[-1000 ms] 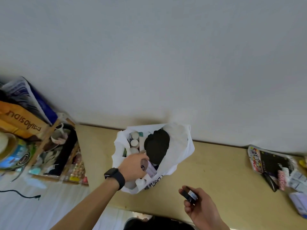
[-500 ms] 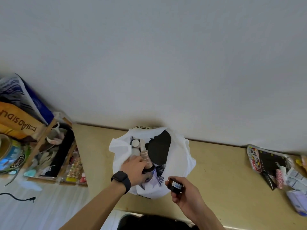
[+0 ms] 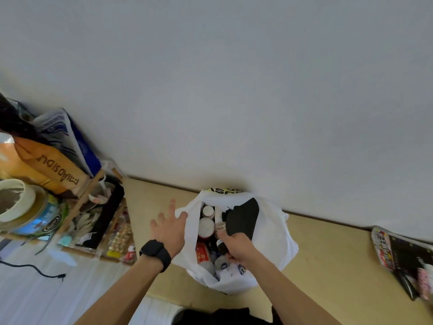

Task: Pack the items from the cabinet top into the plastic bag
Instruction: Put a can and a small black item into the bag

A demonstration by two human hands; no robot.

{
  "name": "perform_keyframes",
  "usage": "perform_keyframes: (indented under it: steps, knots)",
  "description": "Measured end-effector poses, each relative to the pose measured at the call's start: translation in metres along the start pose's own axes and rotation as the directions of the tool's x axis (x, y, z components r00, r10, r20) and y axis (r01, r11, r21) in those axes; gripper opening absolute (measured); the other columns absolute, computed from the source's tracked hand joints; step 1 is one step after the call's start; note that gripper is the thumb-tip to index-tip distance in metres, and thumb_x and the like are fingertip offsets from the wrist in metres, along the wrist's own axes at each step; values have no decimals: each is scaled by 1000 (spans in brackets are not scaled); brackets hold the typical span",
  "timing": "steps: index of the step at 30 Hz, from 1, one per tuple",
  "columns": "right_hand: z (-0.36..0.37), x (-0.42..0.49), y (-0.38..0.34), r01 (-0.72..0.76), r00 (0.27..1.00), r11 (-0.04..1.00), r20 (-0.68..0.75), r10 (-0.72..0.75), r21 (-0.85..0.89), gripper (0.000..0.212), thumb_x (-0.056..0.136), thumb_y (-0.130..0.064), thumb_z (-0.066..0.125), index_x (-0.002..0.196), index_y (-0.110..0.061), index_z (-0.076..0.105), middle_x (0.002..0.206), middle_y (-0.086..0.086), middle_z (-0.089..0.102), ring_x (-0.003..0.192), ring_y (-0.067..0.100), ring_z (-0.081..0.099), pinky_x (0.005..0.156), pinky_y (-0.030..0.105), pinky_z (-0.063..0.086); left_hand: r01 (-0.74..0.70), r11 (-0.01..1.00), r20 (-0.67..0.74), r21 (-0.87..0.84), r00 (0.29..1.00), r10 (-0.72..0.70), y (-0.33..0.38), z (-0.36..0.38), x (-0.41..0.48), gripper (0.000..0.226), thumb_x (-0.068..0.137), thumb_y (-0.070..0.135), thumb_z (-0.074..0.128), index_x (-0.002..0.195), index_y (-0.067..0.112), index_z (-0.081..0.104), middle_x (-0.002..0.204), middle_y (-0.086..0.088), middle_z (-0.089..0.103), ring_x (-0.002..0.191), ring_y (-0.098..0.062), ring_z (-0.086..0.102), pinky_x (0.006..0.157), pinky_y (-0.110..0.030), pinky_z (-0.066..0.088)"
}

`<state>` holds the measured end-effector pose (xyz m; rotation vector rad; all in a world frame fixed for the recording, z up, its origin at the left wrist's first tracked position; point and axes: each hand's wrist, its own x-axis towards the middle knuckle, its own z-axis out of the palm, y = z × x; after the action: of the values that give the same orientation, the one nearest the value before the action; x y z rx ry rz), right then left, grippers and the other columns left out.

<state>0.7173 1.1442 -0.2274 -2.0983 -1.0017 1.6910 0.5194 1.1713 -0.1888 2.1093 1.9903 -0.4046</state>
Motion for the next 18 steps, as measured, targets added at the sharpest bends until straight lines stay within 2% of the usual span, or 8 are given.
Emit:
perform_keyframes:
  steps: [3,6,8,11,13,15,17,18]
  knots:
    - [6,7,-5,41,998,924,-35,-58,-380,59,92,-67,39,79,-12,59,79,6,68,69,20,64,67,32,55,25,988,37,-152,999,-19,-7,-7,-1,56,85,3,48,133,31,42,162,-7,6,93,-30,62,67,-34,47]
    - [-3,-2,-1,87,992,892,-48,-121,-444,60,96,-65,32,66,-17,51,67,1,60,62,17,58,69,32,51,57,969,32,-240,998,-51,-11,-8,-2,55,85,4,49,132,32,46,155,-2,27,87,-26,65,64,-33,51]
    - [-17,-13,11,151,962,842,-119,-245,-517,49,95,-63,36,81,-20,57,74,-3,60,69,15,56,71,31,48,58,958,32,-282,998,-51,-11,-8,-4,53,86,5,48,131,33,48,146,3,40,87,-22,64,63,-30,52]
    - [-47,-32,41,259,938,640,28,-347,-723,67,78,-82,43,123,-34,55,120,-10,59,111,16,53,94,35,42,43,933,41,-358,999,-30,-6,-9,-3,52,85,2,48,127,33,53,140,6,45,87,-19,62,63,-29,53]
    - [-62,-42,65,323,927,352,219,-303,-879,100,52,-100,42,134,-44,48,141,-13,44,135,20,37,109,46,24,21,919,31,-394,999,-10,-2,-13,-1,53,82,0,46,123,33,55,136,6,47,86,-19,60,61,-29,50]
    - [-69,-41,86,301,908,131,242,-342,-945,77,46,-90,58,111,-50,65,131,-10,59,127,27,54,106,52,19,-1,901,8,-433,1000,4,2,-18,3,54,80,-2,44,119,33,57,130,7,50,84,-19,58,58,-28,45]
    - [-72,-40,91,274,898,196,177,-403,-942,32,73,-64,54,84,-39,72,103,-9,72,105,22,67,101,44,29,-29,883,-41,-468,999,11,6,-25,9,54,78,-5,44,112,34,59,123,9,53,85,-17,56,59,-28,46]
    - [-72,-41,84,317,900,282,194,-390,-905,32,87,-53,45,84,-33,70,98,-7,71,100,19,65,96,39,34,-39,858,-71,-513,997,3,6,-30,12,54,76,-7,44,107,34,61,121,10,55,87,-16,55,62,-29,48]
